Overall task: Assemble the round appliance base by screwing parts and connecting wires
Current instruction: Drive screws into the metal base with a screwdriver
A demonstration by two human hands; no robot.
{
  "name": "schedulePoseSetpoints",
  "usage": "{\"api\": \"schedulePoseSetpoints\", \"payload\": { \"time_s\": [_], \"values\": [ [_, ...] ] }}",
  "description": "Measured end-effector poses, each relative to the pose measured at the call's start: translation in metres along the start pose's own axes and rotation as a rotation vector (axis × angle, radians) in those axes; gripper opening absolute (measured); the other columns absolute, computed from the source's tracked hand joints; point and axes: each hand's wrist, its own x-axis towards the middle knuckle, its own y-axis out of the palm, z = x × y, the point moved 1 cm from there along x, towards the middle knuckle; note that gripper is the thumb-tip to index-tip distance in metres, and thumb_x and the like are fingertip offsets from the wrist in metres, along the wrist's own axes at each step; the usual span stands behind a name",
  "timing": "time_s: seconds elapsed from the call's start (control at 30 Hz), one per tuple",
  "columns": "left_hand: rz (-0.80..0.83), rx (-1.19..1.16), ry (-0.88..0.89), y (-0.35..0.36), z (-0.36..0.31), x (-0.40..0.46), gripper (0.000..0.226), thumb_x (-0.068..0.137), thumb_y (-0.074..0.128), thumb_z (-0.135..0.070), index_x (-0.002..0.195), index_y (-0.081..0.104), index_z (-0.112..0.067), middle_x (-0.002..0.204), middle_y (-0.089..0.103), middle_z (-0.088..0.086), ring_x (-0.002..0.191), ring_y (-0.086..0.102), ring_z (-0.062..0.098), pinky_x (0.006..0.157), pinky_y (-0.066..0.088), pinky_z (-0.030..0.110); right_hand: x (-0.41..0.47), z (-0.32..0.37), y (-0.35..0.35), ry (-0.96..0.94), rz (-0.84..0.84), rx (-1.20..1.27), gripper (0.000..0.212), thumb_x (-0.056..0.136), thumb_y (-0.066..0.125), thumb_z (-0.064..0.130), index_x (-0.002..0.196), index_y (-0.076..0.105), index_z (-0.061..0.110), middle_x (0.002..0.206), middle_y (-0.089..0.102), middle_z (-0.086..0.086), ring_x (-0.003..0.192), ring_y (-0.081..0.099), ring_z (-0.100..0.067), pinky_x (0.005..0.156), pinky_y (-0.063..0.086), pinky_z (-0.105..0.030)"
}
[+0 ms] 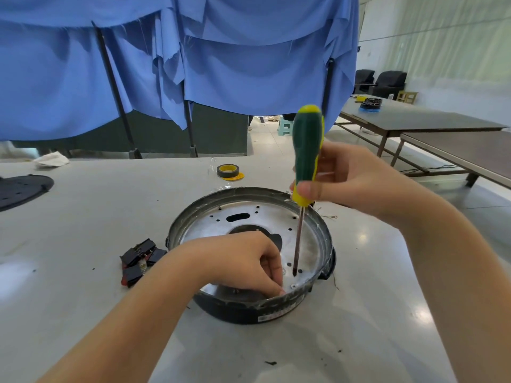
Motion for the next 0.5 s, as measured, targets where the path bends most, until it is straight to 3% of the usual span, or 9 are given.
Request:
{"api": "schedulePoseSetpoints", "payload": {
  "time_s": [0.1,0.2,0.33,0.5],
  "values": [
    [-0.001,0.018,0.025,-0.002,-0.003,-0.005,0.011,0.083,0.069,-0.039,0.09,0.069,-0.031,0.083,0.067,-0.016,0.07,0.06,-0.002,0.069,0.054,0.019,-0.001,0.002,-0.015,-0.003,-0.195,0.14,0.04,0.063,0.074,0.031,0.099,0.066,0.014,0.087,0.074,-0.005,0.081,0.073,-0.02,0.069,0.058,-0.024],
    [-0.012,0.023,0.063,-0.006,-0.009,-0.011,0.016,0.086,0.063,-0.049,0.095,0.069,-0.037,0.081,0.064,-0.025,0.066,0.058,-0.009,0.059,0.045,0.009,-0.001,-0.008,-0.034,0.146,-0.288,0.043,0.04,0.064,0.073,0.038,0.098,0.067,0.018,0.079,0.075,0.003,0.073,0.073,-0.013,0.061,0.057,-0.021],
    [-0.05,0.048,0.08,-0.004,-0.015,-0.014,0.023,0.09,0.059,-0.047,0.106,0.07,-0.034,0.08,0.064,-0.025,0.057,0.057,-0.016,0.054,0.041,0.003,0.003,-0.045,-0.049,0.464,-0.225,-0.307,0.022,0.075,0.075,0.038,0.085,0.068,0.019,0.07,0.073,0.001,0.062,0.071,-0.011,0.053,0.055,-0.018],
    [-0.105,-0.037,0.089,-0.002,-0.02,-0.013,0.025,0.089,0.057,-0.05,0.104,0.071,-0.035,0.086,0.068,-0.02,0.059,0.06,-0.01,0.05,0.044,0.009,0.006,-0.092,-0.048,0.756,-0.064,-0.444,0.035,0.076,0.078,0.035,0.087,0.068,0.003,0.069,0.073,-0.01,0.057,0.071,-0.016,0.049,0.053,-0.021]
  ]
}}
